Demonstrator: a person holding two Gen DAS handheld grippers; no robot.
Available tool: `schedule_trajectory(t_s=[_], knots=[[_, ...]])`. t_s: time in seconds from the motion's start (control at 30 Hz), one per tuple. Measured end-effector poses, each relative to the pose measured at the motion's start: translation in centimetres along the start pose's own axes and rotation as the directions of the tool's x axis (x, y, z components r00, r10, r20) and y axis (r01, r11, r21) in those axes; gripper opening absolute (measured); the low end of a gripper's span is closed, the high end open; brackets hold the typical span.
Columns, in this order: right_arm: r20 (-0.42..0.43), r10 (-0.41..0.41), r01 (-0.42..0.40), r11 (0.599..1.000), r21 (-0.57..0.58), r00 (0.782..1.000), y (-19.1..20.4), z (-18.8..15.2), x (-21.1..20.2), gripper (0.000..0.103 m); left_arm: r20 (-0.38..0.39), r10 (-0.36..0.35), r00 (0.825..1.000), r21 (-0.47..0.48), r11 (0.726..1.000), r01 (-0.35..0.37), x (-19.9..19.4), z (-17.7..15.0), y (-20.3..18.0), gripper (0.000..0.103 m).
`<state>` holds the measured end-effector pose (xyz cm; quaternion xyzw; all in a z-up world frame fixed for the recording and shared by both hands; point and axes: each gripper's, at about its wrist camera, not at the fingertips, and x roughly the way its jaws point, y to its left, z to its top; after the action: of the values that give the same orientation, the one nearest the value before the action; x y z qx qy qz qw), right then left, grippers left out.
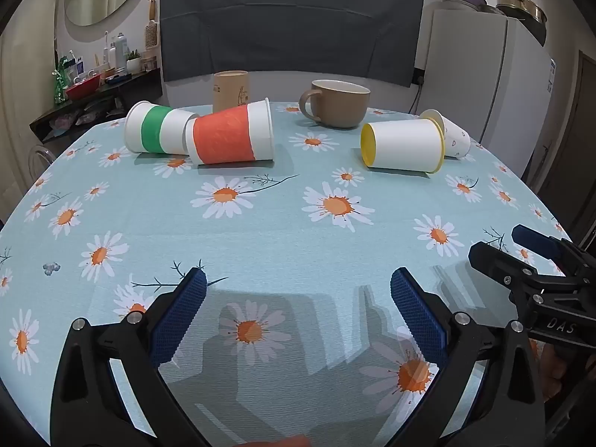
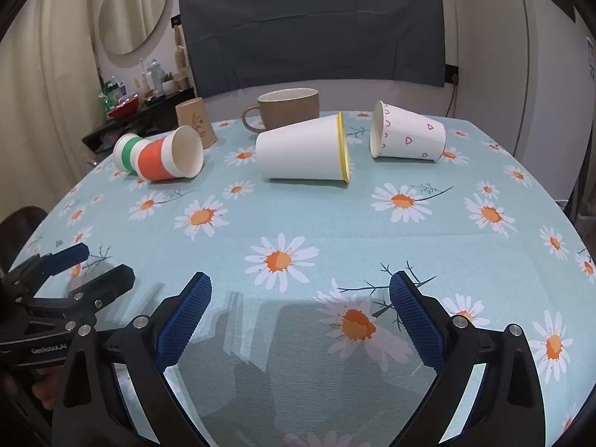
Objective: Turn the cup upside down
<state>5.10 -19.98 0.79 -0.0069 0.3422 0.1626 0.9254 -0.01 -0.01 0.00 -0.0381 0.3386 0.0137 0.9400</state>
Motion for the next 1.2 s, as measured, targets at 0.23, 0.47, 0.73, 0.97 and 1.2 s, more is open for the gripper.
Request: schedule_trajectory(t_s=[0.23,0.47,0.73,0.97,1.2], knots=[[0.002,0.001,-0.001,1.000,0.001,1.000,-0.03,-0.02,-0.02,0.092,-0.002,0.001,1.000,-0.001,1.000,-0.001,0.01,0.01,0.03,0.097],[-0.001,0.003,-0.003,1.000,0.000,1.000,-0.09,0.02,0.07,0.092,-0.003,0.001,1.000,0.001,1.000,-0.001,0.01,0.00,0.02,0.097],[-0.004,0.006,-0.006,1.000,0.000,1.000,-0.03,0.03,0.12,0.092,-0.004,0.003,1.000,0.003,1.000,-0.003,0.03,-0.01,0.01,0.097],[-0.004,0.005,-0.005,1.000,0.000,1.000,0.05,0.04,0.15,0.092,-0.005,0.002,1.000,0.004,1.000,-0.002,0.04,0.00,0.01,0.097],[-0.006,0.006,-0.006,1.000,0.002,1.000,0.04,0.08,0.20,0.092,-0.006,0.003,1.000,0.007,1.000,-0.003,0.04,0.00,-0.01,0.097]])
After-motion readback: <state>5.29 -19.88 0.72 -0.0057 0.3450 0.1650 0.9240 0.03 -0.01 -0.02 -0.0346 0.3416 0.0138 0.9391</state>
